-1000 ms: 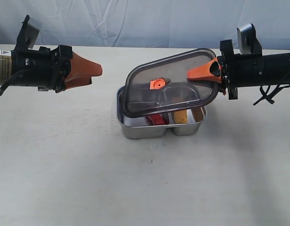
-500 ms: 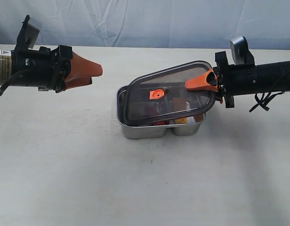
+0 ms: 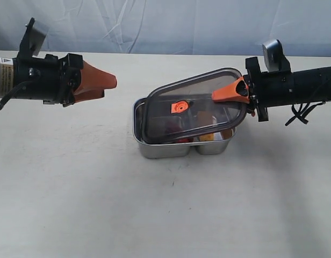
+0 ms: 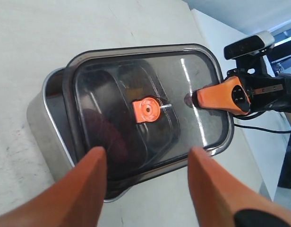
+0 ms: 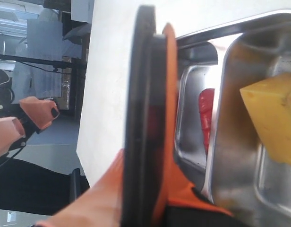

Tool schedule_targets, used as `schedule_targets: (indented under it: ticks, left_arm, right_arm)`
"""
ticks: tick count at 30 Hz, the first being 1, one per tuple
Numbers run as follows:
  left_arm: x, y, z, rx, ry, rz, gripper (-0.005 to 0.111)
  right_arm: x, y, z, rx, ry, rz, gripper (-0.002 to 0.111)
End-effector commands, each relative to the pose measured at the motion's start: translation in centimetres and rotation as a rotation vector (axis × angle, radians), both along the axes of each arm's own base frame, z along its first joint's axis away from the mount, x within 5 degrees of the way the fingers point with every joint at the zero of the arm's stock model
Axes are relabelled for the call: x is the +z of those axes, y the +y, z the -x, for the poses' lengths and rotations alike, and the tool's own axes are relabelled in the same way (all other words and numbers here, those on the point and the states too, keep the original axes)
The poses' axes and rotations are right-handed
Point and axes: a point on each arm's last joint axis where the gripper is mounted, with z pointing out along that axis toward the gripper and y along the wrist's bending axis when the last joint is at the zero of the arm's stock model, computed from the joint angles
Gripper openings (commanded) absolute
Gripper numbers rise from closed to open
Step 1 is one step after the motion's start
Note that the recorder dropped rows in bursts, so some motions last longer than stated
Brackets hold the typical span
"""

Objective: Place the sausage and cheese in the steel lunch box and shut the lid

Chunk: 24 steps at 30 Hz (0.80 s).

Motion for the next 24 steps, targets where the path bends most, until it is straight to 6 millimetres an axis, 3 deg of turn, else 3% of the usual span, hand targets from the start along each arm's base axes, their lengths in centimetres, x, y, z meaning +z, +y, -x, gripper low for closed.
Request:
schedule_targets:
  ticks: [1, 7, 16, 24]
  left_arm:
    - [-0.3, 0.3, -0.2, 0.045, 0.015, -0.040, 0.050]
    - [-1.9, 0.2, -0.6, 0.036, 0.090, -0.016, 0.051]
    - [-3.5, -0.1, -1.3, 0.061, 0.148, 0.055, 0.051]
    - [-4.7, -0.2, -1.5, 0.051, 0.190, 0.084, 0.051]
  right_arm:
    - [1.9, -0.1, 0.1, 0.010, -0.057, -0.006, -0.001]
    - [3.4, -0.1, 0.4, 0.007, -0.086, -0.009, -0.001]
    - [3.3, 0.1, 0.6, 0.029, -0.073, 0.008, -0.001]
    - [3.9, 2.7, 1.1, 0.091, -0.093, -0.010, -0.001]
